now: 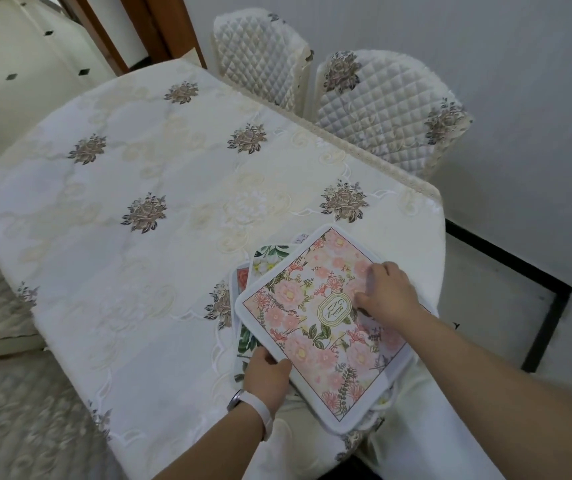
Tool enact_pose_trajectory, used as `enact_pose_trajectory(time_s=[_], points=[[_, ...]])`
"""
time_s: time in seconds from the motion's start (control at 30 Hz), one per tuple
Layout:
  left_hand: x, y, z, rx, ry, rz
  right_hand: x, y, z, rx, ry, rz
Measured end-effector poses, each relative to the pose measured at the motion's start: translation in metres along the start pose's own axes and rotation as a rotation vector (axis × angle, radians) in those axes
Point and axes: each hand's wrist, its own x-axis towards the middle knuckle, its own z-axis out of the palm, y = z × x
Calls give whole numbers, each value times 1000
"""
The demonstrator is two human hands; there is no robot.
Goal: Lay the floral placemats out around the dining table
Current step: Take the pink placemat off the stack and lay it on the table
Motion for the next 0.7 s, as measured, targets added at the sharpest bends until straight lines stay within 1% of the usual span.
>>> enact_pose_trajectory(time_s=[0.13,0.23,0.3,0.37,0.5,0.7], points=[[4,1,-2,13,-35,3,5,7,2,0,17,87],[9,1,-3,10,-46,2,8,11,0,-47,31,99],[9,2,-3,-8,-40,4,10,12,-4,-33,29,119],[11,3,-5,-37,-24,5,13,12,-7,17,47,129],[14,5,-15,-39,23,34,13,13,-11,196,59,145],[14,7,-46,5,84,96,-13,-8,-1,300,102,137]])
